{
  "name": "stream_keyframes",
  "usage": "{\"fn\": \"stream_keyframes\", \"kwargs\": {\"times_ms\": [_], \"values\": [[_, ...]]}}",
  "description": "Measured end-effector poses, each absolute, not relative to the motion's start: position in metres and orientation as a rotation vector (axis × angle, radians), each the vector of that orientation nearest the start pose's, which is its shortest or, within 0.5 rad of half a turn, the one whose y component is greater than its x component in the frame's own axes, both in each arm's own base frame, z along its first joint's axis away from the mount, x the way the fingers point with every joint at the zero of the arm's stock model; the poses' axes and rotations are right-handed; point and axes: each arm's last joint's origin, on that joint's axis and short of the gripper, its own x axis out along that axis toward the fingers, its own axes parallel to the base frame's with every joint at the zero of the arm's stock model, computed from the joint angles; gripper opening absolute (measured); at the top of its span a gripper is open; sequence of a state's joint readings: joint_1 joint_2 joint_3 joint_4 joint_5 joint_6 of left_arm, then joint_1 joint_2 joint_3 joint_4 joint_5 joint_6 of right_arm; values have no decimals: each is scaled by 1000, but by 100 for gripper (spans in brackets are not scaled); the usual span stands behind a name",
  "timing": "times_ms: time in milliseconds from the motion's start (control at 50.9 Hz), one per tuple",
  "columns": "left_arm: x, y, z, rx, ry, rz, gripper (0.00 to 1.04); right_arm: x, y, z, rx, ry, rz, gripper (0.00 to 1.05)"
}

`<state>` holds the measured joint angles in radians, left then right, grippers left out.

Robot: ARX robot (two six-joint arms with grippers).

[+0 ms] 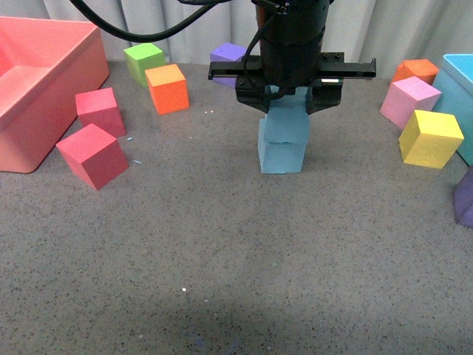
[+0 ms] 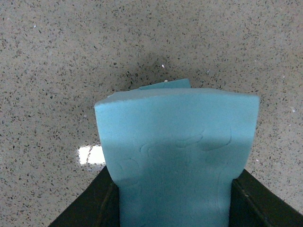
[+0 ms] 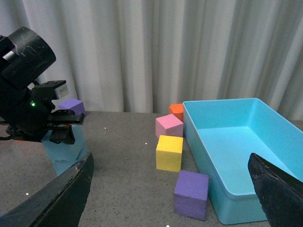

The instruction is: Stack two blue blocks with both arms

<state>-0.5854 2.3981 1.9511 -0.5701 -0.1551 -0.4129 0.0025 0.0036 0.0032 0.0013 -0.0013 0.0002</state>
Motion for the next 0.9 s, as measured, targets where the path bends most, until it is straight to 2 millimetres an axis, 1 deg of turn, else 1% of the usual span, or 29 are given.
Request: {"fn": "stream_keyframes", "kwargs": {"times_ms": [294,393,471,491,550,569,628,707,825,864,903], "values": [[429,-281,144,5,1012,-186,42,98,0,164,0,-1,4,95],[430,-283,146,8,1004,-191,58,98,0,164,0,-1,4,95],[430,-283,147,10,997,-191,67,98,0,164,0,-1,3,95],[430,-284,147,8,994,-193,73,98,0,164,0,-1,4,95],[431,-284,148,9,986,-193,83,98,0,164,0,-1,3,95],[431,-284,147,10,982,-193,89,98,0,164,0,-1,3,95],[429,-283,148,9,975,-196,99,98,0,164,0,-1,3,95],[425,-278,152,6,969,-193,97,98,0,164,0,-1,4,95],[415,-269,170,-30,902,-198,98,98,0,164,0,-1,3,95],[414,-266,173,-3,795,-171,94,98,0,164,0,-1,3,95],[410,-257,177,38,622,-105,87,98,0,164,0,-1,4,95]]}}
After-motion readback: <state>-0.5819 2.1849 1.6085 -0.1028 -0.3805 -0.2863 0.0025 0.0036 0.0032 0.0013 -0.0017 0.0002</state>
